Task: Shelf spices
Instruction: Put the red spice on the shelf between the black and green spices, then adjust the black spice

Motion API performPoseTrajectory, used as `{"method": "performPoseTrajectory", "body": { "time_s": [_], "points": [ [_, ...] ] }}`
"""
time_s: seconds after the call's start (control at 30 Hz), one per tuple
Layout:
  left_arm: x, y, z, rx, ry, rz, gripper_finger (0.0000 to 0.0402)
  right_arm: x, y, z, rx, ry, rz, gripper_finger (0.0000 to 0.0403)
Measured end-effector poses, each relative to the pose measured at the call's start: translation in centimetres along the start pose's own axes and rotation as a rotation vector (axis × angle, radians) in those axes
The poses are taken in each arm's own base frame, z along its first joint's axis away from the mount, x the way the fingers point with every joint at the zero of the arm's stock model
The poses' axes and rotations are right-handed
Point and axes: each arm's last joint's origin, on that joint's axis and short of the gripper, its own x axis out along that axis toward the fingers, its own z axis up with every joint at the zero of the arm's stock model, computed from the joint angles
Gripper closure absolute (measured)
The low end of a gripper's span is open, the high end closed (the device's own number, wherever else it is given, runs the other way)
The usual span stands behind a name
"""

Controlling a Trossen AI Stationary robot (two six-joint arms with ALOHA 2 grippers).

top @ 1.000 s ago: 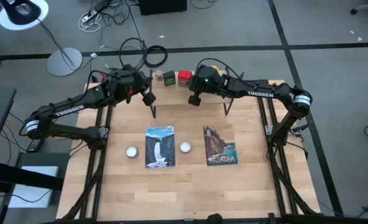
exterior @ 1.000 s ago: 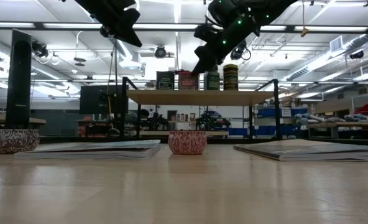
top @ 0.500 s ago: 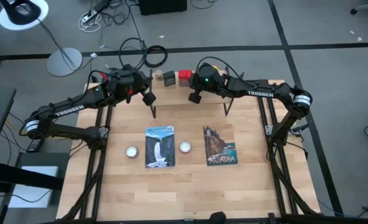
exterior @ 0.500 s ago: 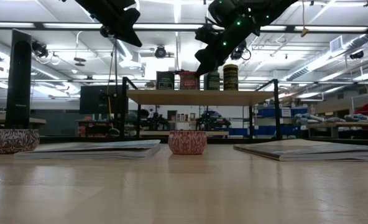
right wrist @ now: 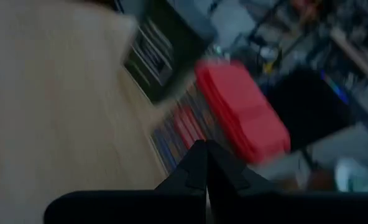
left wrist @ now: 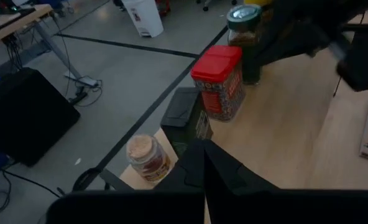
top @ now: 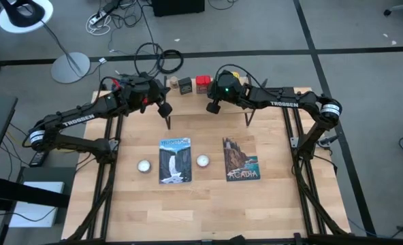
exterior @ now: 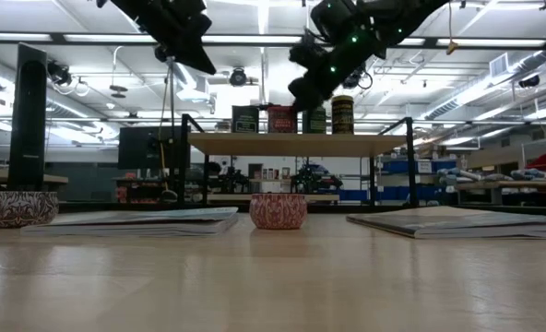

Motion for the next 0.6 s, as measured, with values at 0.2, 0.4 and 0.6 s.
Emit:
{"method": "performPoseTrajectory", "body": {
  "time_s": [0.2, 0.4, 0.6],
  "points": [
    [2.5, -0.7, -0.8, 0.042, 0.074, -0.005, 0.0401, -0.9, 1.9, 2.1, -0.021, -0.19, 0.109, 0.0403],
    [5.9, -1.0, -1.7, 0.056, 0.104, -0.037, 0.0401, -2.1, 4.1, 3.2, -0.037, -0.238, 0.148, 0.0403],
    [8.3, -1.6, -2.4, 0.085, 0.118, -0.062, 0.0401, -3.5, 6.5, 4.0, -0.124, -0.253, 0.137, 0.0403]
  ]
}}
